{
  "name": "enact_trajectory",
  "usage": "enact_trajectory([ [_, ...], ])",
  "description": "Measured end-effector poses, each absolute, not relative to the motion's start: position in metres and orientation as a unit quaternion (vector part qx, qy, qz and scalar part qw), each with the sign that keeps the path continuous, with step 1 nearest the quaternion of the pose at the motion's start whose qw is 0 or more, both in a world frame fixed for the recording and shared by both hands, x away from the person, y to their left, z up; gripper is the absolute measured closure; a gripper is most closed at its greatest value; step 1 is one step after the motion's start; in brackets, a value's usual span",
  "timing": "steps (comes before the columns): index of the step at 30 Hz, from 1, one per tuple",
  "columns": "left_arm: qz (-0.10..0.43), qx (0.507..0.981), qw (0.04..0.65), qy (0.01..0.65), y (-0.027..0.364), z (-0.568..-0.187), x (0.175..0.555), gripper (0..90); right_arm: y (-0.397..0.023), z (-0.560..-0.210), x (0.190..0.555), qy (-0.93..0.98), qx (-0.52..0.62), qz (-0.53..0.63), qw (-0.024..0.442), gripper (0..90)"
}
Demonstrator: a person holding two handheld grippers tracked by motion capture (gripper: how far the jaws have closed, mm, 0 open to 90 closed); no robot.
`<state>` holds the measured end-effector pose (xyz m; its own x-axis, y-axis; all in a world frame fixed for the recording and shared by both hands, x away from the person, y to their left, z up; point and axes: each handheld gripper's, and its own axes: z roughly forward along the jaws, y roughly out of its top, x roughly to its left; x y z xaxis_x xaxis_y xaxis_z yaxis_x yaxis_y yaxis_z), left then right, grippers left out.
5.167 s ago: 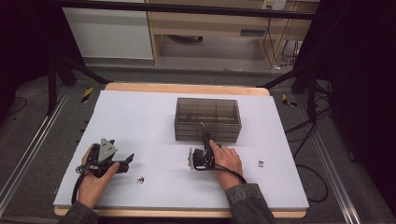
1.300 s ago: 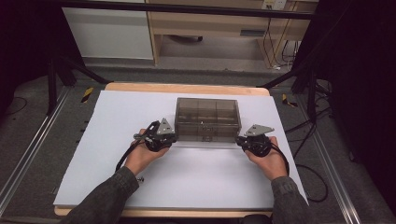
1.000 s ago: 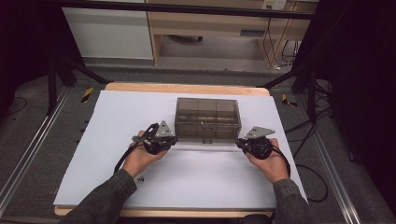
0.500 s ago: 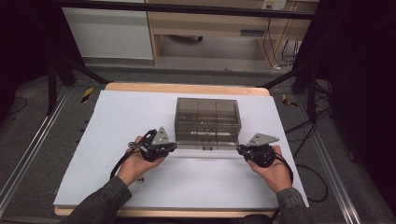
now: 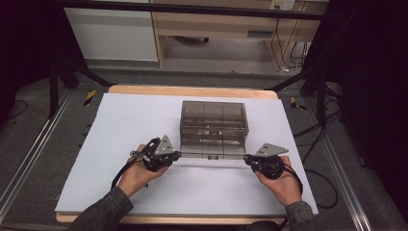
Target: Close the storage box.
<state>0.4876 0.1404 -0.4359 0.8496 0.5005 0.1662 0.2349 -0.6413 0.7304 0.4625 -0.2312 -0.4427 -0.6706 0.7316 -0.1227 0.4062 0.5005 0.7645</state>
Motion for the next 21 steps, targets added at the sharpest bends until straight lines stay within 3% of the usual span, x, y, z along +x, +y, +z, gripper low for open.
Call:
enact_trajectory([
  [21, 0.18, 0.881, 0.378, 0.22, 0.1373, -0.4397, 0.4792, 83.7, -0.2323, -0.4455, 0.4555, 0.836, 0.347, 0.364, 0.22, 79.7],
])
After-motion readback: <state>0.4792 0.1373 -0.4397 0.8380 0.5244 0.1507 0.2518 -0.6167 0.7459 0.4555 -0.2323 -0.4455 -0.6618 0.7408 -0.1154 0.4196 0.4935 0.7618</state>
